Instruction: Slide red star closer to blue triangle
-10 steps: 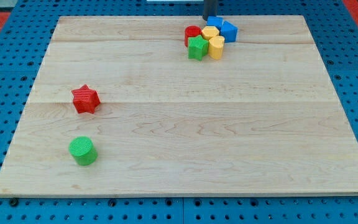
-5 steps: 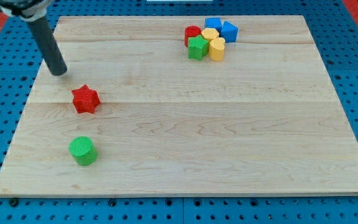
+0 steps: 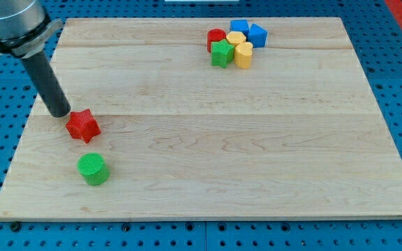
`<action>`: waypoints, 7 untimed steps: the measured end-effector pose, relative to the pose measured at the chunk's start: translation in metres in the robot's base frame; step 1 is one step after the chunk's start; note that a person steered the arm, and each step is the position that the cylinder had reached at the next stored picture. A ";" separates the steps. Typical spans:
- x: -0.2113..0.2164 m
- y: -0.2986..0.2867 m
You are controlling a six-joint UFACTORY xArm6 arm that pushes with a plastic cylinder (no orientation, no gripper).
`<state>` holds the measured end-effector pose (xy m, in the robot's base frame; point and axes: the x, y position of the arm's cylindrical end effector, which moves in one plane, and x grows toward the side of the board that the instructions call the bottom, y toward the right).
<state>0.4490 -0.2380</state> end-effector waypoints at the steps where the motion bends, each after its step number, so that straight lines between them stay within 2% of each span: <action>1: 0.023 0.033; 3: 0.044 0.172; 4: 0.029 0.262; 5: 0.021 0.312; 6: 0.059 0.294; 7: 0.066 0.335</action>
<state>0.5149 0.0973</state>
